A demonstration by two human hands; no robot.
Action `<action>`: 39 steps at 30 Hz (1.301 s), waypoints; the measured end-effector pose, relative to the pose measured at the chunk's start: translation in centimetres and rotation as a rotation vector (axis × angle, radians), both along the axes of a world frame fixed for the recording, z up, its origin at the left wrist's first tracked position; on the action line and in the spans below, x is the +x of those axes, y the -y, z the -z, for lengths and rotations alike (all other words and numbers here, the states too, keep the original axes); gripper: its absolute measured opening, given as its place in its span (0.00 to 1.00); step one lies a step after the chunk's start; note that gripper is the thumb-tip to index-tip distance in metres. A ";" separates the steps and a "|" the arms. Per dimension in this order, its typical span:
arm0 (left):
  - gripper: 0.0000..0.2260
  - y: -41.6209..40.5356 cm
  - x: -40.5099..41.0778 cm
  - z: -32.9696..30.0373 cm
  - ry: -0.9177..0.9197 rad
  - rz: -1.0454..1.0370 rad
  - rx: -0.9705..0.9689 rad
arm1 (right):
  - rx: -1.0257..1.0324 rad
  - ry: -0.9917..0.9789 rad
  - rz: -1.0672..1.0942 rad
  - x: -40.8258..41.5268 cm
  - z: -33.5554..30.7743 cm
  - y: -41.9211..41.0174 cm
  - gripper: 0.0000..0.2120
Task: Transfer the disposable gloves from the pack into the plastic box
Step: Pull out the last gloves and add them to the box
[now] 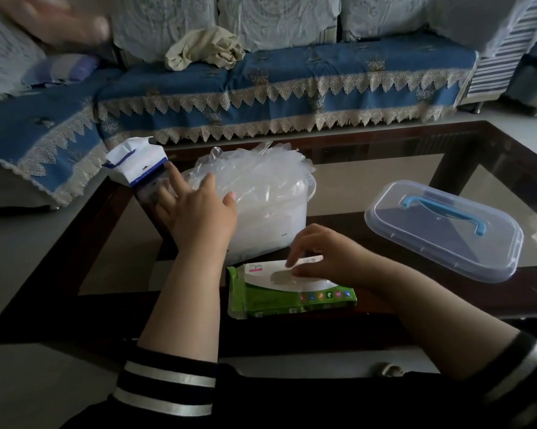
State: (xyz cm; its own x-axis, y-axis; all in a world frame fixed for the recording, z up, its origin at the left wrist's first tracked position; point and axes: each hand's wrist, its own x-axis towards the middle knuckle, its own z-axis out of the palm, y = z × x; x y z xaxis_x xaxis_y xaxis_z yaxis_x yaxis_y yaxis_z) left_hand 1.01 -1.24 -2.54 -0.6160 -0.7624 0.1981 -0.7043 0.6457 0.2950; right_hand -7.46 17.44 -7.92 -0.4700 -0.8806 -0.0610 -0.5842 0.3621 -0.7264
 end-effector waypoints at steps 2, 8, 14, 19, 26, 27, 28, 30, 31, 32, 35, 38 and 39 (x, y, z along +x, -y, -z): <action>0.21 -0.4 0.5 0.1 -0.164 0.058 -0.153 | 0.074 -0.089 -0.021 0.2 1.3 0.1 0.04; 0.08 -3.9 1.6 0.4 -0.146 0.708 0.361 | 0.272 -0.350 -0.088 1.1 3.1 1.0 0.14; 0.34 -3.6 1.4 3.2 0.533 0.704 0.413 | 0.151 -0.433 -0.036 1.4 4.4 1.1 0.11; 0.30 -3.5 0.7 4.7 0.522 0.695 0.349 | -0.058 -0.292 0.044 1.3 4.3 1.0 0.05; 0.31 -3.1 0.1 5.9 0.547 0.688 0.329 | -0.306 0.027 0.320 0.1 -1.2 -0.4 0.09; 0.32 -3.1 0.1 5.8 0.561 0.683 0.340 | -0.389 0.092 0.355 0.1 -1.9 -0.7 0.10; 0.34 -3.1 0.1 5.5 0.570 0.671 0.362 | -0.474 0.165 0.381 0.1 -2.6 -0.9 0.11; 0.36 -3.0 0.3 4.8 0.551 0.681 0.415 | -0.605 0.239 0.431 0.2 -4.0 -1.6 0.11; 0.36 -2.9 0.5 4.3 0.514 0.706 0.455 | -0.650 0.241 0.451 0.2 -4.6 -2.0 0.11; 0.35 -2.9 0.8 3.7 0.456 0.744 0.515 | -0.688 0.242 0.466 0.2 -5.0 -2.3 0.10; 0.32 -2.9 1.9 1.2 0.205 0.883 0.883 | -0.785 0.274 0.485 0.5 -6.2 -3.0 0.10; 0.47 -2.5 2.2 -0.1 -0.061 0.988 1.159 | -0.823 0.286 0.475 0.5 -6.8 -3.3 0.11; 0.48 -2.3 2.2 -0.2 -0.132 1.009 1.236 | -0.819 0.281 0.471 0.4 -6.9 -3.4 0.11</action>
State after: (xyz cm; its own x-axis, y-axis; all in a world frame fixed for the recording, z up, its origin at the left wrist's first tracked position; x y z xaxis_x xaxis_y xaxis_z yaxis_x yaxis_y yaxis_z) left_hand 3.17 1.02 -2.29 -0.9730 0.2014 -0.1126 -0.0854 0.1391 0.9866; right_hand -7.05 20.81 -1.02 -0.8454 -0.4268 0.3212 -0.2773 -0.1632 -0.9468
